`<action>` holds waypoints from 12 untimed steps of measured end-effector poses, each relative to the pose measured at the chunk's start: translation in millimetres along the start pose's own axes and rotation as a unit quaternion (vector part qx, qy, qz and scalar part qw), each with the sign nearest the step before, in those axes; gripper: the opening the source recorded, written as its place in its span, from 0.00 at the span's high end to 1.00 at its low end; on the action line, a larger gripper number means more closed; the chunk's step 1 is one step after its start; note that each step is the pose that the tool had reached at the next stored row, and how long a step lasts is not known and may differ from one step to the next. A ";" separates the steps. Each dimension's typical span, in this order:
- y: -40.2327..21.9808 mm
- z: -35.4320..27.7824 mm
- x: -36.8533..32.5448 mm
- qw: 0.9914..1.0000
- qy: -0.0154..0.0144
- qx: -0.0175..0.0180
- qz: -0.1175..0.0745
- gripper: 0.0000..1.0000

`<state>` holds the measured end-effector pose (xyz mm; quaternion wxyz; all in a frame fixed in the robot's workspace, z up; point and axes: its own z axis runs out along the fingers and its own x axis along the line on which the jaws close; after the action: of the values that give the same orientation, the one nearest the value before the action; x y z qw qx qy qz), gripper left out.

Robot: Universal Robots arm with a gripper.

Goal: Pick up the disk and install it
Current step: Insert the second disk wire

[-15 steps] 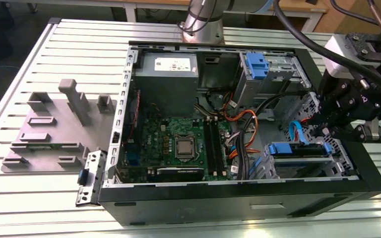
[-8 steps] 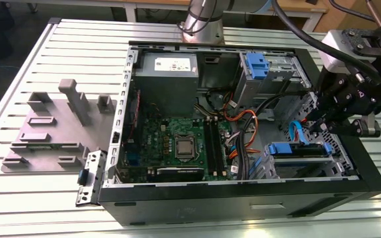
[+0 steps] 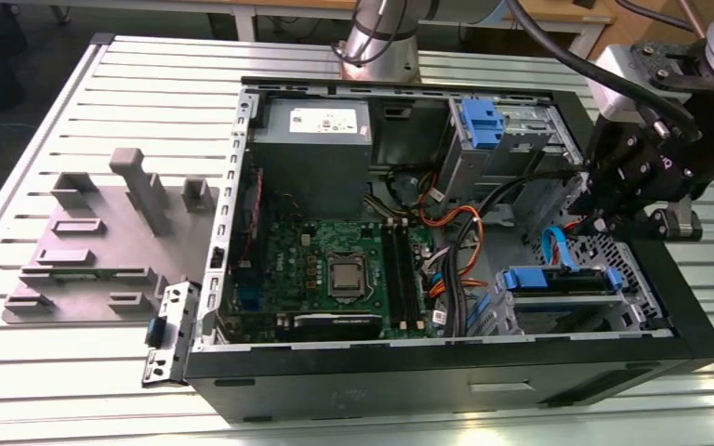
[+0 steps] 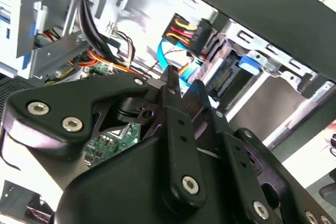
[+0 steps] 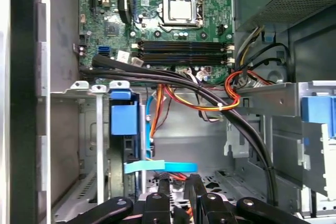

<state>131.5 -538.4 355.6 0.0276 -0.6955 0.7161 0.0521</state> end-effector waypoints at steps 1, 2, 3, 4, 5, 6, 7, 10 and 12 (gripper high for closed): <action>0.0 0.1 -1.5 1.000 0.000 0.000 0.000 0.71; 0.1 0.4 -3.1 1.000 -0.001 0.000 0.000 0.71; 0.1 0.6 -4.7 1.000 -0.001 0.000 0.000 0.71; 0.2 0.8 -6.3 1.000 -0.001 0.000 0.000 0.71; 0.2 1.0 -7.8 1.000 -0.002 0.000 0.000 0.71; 0.2 1.2 -9.4 1.000 -0.002 0.000 0.000 0.71; 0.3 1.4 -11.0 1.000 -0.003 0.000 0.000 0.71; 0.4 2.1 -16.1 1.000 -0.004 0.000 0.000 0.71; 0.5 2.5 -18.9 1.000 -0.005 0.000 0.000 0.71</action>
<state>131.5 -519.3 355.3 0.0310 -0.6954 0.7158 0.0556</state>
